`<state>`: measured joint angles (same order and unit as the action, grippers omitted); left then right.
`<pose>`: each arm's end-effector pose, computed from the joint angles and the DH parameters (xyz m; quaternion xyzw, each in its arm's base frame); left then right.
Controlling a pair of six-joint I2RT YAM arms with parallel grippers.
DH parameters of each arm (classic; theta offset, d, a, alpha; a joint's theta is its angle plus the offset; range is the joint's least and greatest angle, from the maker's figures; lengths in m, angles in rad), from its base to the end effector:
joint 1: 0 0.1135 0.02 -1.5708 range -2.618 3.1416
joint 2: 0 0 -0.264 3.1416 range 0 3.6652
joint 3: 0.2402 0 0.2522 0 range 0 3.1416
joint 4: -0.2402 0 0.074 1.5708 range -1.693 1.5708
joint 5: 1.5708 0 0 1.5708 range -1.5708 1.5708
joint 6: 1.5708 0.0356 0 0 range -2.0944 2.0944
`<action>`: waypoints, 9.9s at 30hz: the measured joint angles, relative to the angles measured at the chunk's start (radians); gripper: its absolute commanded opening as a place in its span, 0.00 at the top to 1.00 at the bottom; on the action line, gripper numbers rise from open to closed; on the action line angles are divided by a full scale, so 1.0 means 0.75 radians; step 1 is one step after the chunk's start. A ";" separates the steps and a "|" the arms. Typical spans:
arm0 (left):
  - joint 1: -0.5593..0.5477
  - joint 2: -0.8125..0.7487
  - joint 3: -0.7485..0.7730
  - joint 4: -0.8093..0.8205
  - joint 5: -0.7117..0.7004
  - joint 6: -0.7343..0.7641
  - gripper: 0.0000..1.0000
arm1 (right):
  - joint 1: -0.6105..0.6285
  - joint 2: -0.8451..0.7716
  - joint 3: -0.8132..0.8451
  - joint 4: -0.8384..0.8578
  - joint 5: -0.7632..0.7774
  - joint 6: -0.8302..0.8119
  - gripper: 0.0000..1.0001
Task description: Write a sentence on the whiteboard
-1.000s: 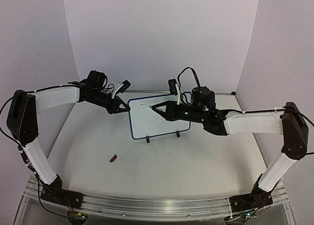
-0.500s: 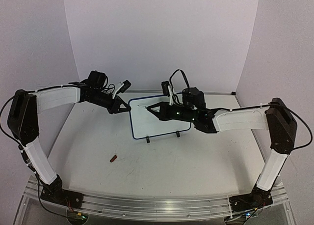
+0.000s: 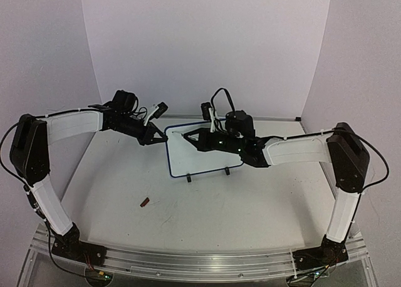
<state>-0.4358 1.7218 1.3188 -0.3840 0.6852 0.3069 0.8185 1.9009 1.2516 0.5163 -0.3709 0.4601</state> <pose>0.3352 -0.1810 0.2617 0.4354 0.7646 -0.3330 0.3390 0.2934 0.3324 0.2487 -0.2513 0.7061 0.4975 0.4367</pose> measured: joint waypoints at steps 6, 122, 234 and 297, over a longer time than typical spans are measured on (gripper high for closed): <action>-0.002 0.000 0.000 0.001 -0.002 0.000 1.00 | -0.003 0.016 0.007 0.010 0.033 0.000 1.00; -0.010 0.005 0.001 0.014 -0.029 -0.021 1.00 | 0.020 0.053 -0.060 0.029 -0.019 -0.005 1.00; -0.015 0.020 0.002 0.039 -0.010 -0.021 1.00 | 0.000 -0.124 -0.066 -0.123 0.119 -0.157 1.00; -0.022 0.020 0.004 0.039 -0.031 -0.021 1.00 | 0.002 -0.028 -0.084 -0.146 0.157 -0.118 1.00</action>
<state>-0.4526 1.7367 1.3220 -0.3550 0.6622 0.2913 0.8196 1.8797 1.1885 0.4065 -0.2531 0.3717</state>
